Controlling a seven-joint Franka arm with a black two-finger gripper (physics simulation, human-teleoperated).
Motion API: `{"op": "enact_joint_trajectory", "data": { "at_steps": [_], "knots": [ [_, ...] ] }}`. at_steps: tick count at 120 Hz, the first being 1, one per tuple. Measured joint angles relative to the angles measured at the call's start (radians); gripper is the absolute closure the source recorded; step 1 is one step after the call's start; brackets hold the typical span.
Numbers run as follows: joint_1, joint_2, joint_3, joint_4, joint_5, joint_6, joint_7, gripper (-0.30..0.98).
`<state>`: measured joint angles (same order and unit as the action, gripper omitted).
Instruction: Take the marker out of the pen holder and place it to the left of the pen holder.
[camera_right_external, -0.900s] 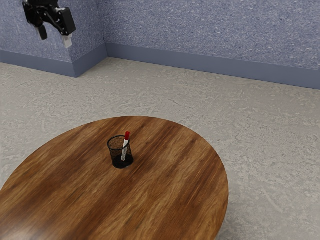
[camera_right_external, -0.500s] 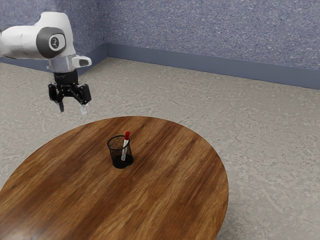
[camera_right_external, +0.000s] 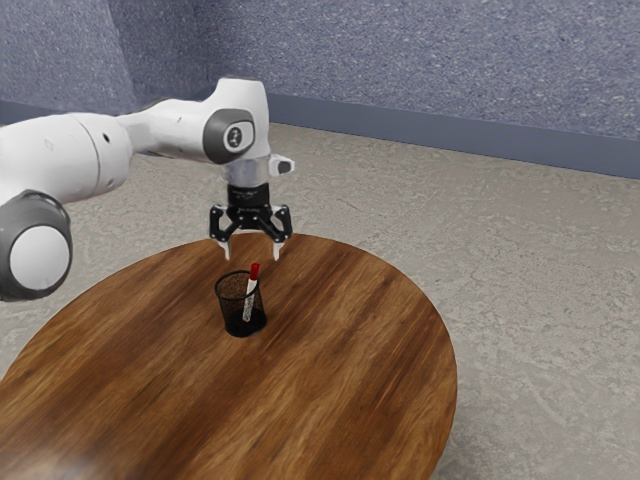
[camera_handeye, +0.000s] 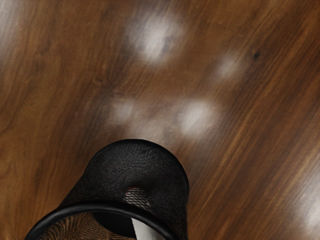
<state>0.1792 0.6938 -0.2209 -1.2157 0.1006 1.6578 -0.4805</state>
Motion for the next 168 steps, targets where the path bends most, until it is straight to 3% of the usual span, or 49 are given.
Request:
{"op": "enact_joint_trajectory", "data": {
  "at_steps": [24,60,132,168],
  "knots": [
    [-0.021,0.03,-0.001,0.008,0.039,-0.001,-0.115,0.0],
    [-0.043,0.022,-0.01,0.007,0.083,0.005,-0.129,0.0],
    [-0.059,0.007,-0.009,-0.004,0.09,0.046,0.058,0.0],
    [-0.049,-0.062,0.009,-0.136,0.053,0.078,0.127,0.0]
  ]
}}
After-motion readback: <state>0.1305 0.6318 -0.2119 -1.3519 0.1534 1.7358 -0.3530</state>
